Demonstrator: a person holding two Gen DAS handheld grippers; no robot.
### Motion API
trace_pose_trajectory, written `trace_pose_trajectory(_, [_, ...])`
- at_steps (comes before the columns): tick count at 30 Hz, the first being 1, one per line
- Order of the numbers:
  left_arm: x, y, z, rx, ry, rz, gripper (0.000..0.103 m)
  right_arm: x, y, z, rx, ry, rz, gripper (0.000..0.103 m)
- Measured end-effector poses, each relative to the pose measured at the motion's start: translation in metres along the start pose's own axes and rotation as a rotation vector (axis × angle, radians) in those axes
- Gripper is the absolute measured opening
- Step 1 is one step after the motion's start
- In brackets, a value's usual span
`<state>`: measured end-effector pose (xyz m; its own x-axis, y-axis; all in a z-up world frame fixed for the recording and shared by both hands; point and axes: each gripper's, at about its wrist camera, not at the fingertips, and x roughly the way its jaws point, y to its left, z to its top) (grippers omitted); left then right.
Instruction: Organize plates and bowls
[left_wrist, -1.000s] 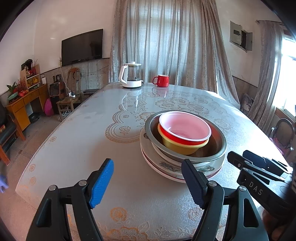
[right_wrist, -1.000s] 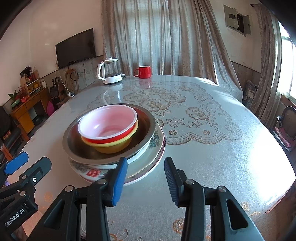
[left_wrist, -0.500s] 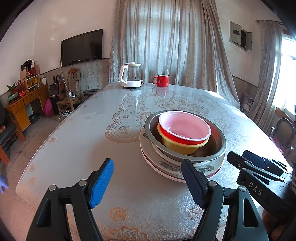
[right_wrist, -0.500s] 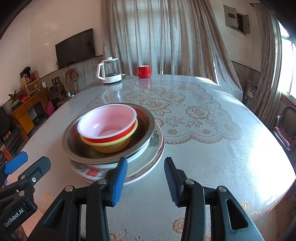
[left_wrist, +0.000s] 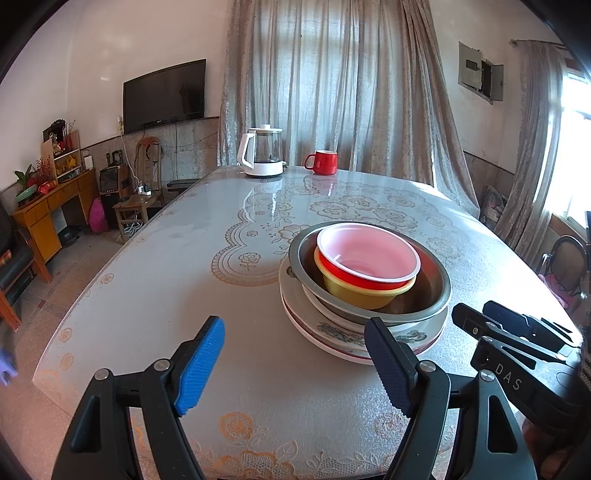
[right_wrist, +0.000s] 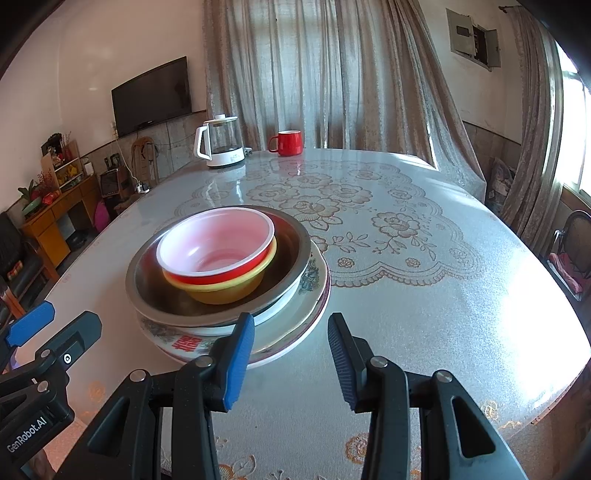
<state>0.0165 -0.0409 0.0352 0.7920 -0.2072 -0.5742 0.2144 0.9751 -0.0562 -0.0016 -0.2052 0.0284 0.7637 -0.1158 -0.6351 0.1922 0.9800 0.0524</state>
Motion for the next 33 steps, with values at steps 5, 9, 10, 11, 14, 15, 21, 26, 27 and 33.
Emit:
trace_pose_trajectory(5, [0.0014, -0.0005, -0.0001, 0.008, 0.012, 0.002, 0.08, -0.0004, -0.0001, 0.0001, 0.003, 0.001, 0.001, 0.042])
trace_pose_trajectory(9, [0.0017, -0.0025, -0.0009, 0.015, 0.018, 0.0, 0.081, -0.0007, -0.0002, -0.0003, 0.003, 0.001, 0.002, 0.042])
trace_pose_trajectory(10, [0.0014, -0.0026, -0.0008, 0.014, 0.016, 0.0, 0.081, -0.0007, -0.0001, -0.0003, 0.003, 0.0, 0.002, 0.042])
trace_pose_trajectory(11, [0.0014, -0.0028, -0.0007, 0.013, 0.016, 0.001, 0.082, -0.0007, -0.0001, -0.0003, 0.003, 0.0, 0.002, 0.042])
trace_pose_trajectory(14, [0.0014, -0.0016, 0.0001, 0.007, 0.015, 0.006, 0.082, -0.0007, -0.0003, -0.0002, 0.005, -0.002, 0.002, 0.042])
trace_pose_trajectory(15, [0.0015, -0.0013, -0.0004, 0.007, 0.017, 0.007, 0.082, -0.0008, -0.0006, 0.0002, 0.006, -0.001, 0.003, 0.042])
trace_pose_trajectory(21, [0.0028, -0.0014, 0.0004, 0.005, 0.02, 0.008, 0.082, 0.0001, -0.001, 0.0013, 0.005, 0.0, 0.006, 0.042])
trace_pose_trajectory(26, [0.0036, -0.0017, 0.0011, 0.003, 0.017, 0.001, 0.086, 0.0008, -0.0012, 0.0013, 0.006, 0.002, 0.007, 0.042])
trace_pose_trajectory(27, [0.0039, -0.0015, 0.0013, 0.001, 0.018, -0.003, 0.088, 0.0009, -0.0013, 0.0013, 0.006, 0.002, 0.007, 0.042])
trace_pose_trajectory(33, [0.0073, -0.0015, 0.002, -0.006, 0.027, -0.039, 0.092, 0.0024, -0.002, 0.001, 0.006, 0.007, 0.007, 0.042])
